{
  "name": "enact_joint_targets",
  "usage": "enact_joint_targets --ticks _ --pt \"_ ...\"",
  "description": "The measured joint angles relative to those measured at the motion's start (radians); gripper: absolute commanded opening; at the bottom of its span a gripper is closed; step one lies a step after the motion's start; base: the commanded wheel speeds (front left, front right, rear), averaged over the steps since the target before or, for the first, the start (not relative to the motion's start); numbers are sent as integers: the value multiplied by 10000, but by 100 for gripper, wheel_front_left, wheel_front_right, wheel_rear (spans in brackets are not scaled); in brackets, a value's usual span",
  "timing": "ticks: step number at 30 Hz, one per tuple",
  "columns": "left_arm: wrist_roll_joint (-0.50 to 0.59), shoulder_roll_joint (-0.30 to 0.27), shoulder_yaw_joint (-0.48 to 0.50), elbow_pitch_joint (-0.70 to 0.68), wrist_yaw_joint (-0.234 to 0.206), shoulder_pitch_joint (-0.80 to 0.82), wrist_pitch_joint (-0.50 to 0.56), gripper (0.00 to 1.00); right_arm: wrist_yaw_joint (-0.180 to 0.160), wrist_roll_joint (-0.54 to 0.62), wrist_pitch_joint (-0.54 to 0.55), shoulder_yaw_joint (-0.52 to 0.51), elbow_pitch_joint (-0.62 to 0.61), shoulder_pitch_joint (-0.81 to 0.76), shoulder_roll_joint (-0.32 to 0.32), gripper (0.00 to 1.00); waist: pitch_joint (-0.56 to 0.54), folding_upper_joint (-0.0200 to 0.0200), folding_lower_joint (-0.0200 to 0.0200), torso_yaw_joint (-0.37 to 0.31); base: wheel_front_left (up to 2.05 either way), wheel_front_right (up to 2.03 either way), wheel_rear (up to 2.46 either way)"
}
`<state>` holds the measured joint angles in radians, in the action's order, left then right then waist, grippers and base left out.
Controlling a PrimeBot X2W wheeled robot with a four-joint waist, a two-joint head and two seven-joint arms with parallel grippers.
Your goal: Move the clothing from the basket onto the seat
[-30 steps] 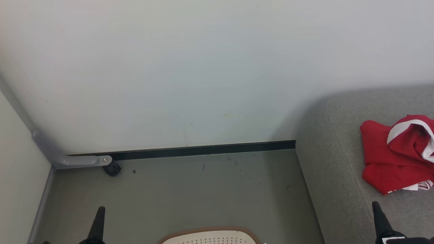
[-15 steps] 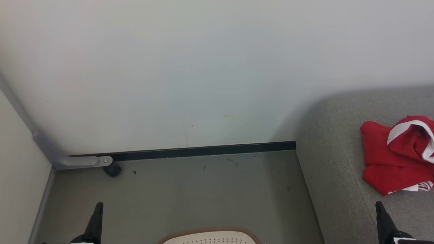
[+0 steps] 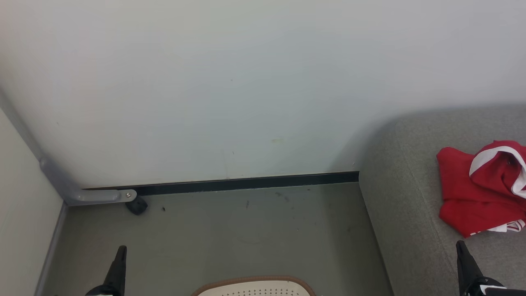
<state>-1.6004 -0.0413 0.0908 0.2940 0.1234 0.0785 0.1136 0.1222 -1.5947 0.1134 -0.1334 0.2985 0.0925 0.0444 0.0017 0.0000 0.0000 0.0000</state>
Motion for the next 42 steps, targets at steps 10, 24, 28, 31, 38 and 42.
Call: enact_joint_targets --ticks 10,24,28,31,38,42 --pt "0 0 0 2 0 0 0 0 0 -10 0 0 0 0 0 0 0 0 0 0 0 0 0" --pt "0 0 0 4 0 0 0 0 0 -10 0 2 0 0 -2 0 0 0 0 0 0 0 0" --pt "0 0 0 4 0 0 0 0 0 -10 -2 2 0 0 -2 0 1 1 1 0 0 0 0" --pt "0 0 0 4 0 0 0 0 0 -10 -2 2 -2 0 -2 0 1 0 0 0 0 0 0" --pt "0 0 0 4 0 0 0 0 2 -10 -2 2 -2 0 -2 0 1 1 0 0 0 0 0" --pt "0 0 0 6 0 0 0 0 2 -10 -2 2 -2 0 -2 0 1 1 0 0 0 0 0"
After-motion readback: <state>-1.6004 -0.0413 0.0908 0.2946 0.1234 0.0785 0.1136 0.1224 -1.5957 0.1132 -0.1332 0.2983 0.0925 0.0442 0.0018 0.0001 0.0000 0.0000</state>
